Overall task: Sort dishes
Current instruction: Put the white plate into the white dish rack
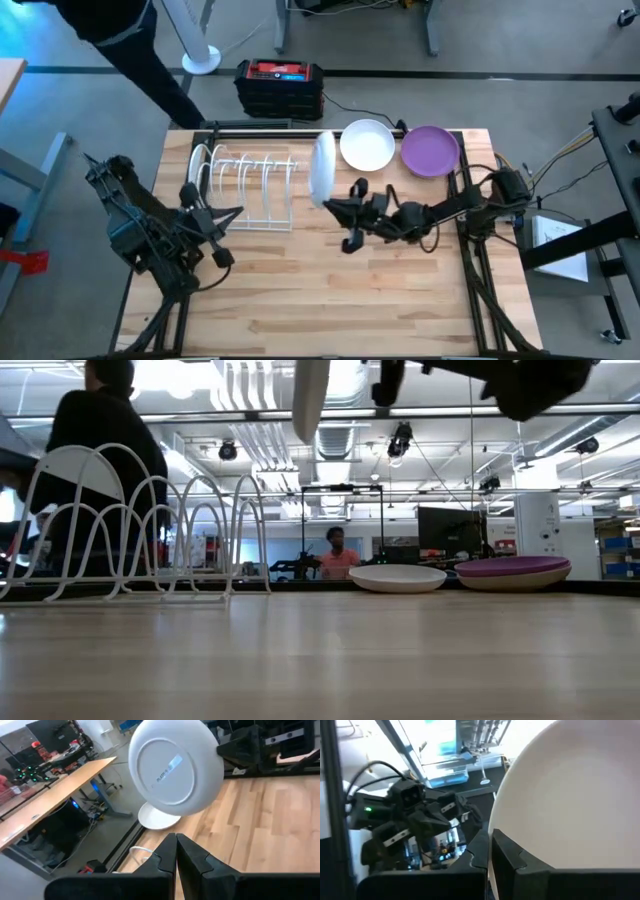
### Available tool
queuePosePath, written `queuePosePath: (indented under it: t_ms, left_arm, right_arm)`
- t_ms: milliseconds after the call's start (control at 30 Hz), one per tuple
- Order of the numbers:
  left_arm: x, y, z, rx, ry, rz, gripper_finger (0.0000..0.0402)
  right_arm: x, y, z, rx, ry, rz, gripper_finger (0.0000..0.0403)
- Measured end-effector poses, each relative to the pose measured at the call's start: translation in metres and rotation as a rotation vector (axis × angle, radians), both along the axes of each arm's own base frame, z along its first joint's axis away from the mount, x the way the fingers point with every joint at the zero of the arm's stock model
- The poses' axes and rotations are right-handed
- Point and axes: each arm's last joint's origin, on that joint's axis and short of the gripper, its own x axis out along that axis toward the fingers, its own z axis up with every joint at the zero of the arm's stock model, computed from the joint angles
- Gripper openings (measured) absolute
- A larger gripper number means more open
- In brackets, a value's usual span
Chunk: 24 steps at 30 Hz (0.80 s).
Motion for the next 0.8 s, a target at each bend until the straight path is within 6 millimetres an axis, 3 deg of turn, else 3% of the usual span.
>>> queuePosePath:
  t_ms: [300,567,800]
  left_arm:
    - [-0.003,-0.001,-0.03,0.006,-0.011,0.035,0.0]
    - [-0.012,0.016,-0.034,0.151,-0.182,0.071,0.0]
    - [-0.019,0.036,-0.043,0.163,-0.206,0.123,0.0]
  right_arm:
    - [-0.031,-0.008,-0.019,0.009,0.0,0.002,0.0]
    - [-0.033,-0.015,-0.023,-0.061,0.043,-0.088,0.0]
    - [-0.029,-0.039,-0.027,-0.069,0.082,-0.131,0.0]
